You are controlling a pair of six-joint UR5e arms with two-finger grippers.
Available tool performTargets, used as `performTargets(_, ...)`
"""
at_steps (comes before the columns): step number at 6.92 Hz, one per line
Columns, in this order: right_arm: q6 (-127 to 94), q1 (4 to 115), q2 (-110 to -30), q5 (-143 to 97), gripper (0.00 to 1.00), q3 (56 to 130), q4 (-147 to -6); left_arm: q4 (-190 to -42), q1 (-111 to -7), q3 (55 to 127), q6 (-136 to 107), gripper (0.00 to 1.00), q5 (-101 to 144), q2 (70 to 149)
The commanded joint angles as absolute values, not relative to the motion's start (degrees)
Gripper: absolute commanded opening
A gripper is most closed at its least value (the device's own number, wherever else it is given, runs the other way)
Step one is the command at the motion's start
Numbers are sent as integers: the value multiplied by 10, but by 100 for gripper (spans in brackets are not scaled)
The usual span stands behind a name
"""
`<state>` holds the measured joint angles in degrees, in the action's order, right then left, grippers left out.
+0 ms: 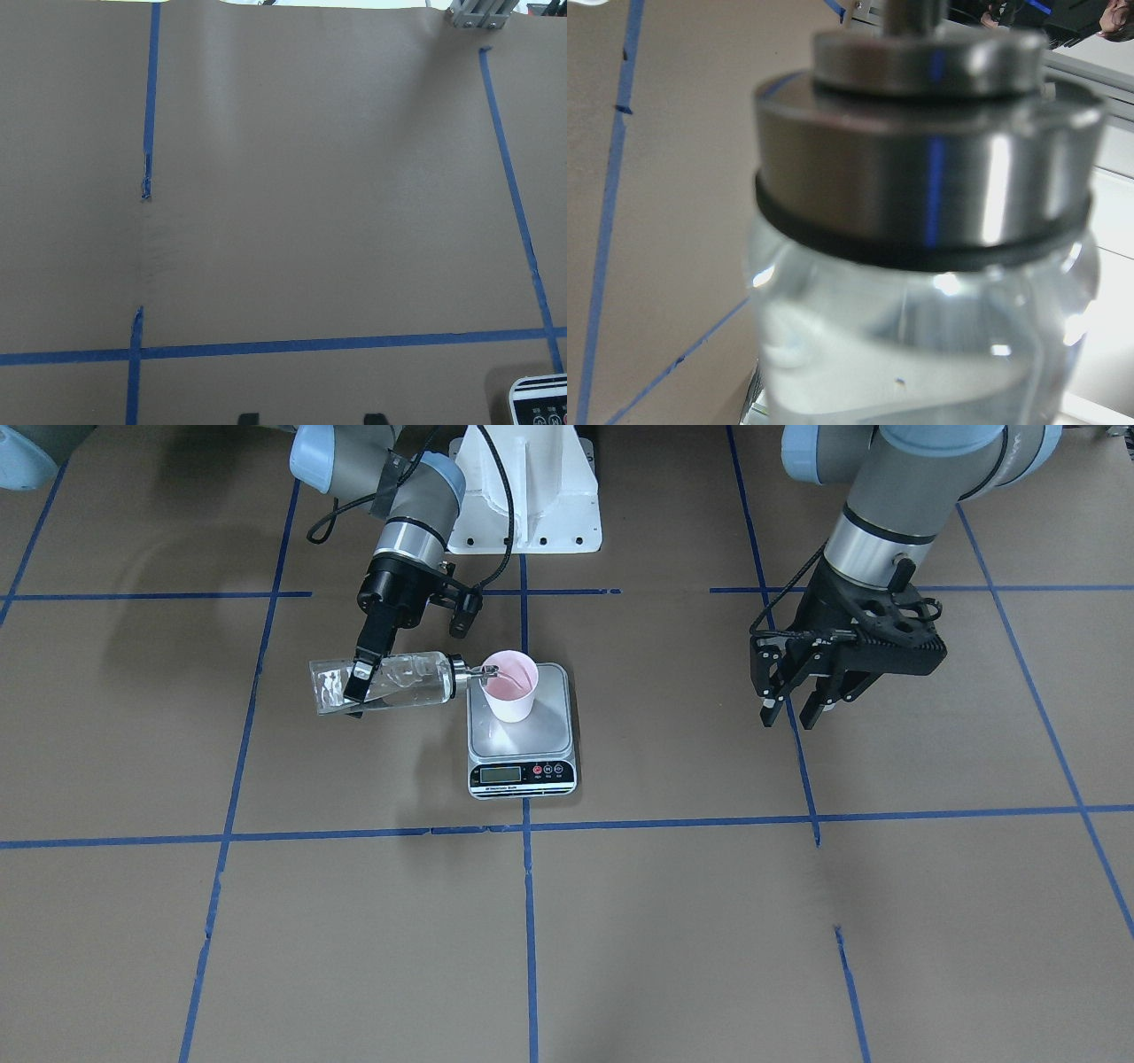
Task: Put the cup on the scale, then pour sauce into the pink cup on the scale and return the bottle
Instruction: 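Tilt the bottle spout down into the pink cup with the right gripper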
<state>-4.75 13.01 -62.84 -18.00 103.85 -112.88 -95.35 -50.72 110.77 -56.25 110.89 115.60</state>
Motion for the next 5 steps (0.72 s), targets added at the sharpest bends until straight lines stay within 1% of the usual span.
performTargets(1, -47, 131, -631, -179, 0, 1040, -1129, -954, -506, 1107, -562, 50, 1109, 1157)
performTargets(3, -48, 132, -630, -179, 0, 1042, -1125, -954, -506, 1107, -562, 50, 1109, 1157)
performTargets(5, -61, 134, -634, -185, 0, 1068, -1120, -954, -506, 1107, -562, 50, 1108, 1157)
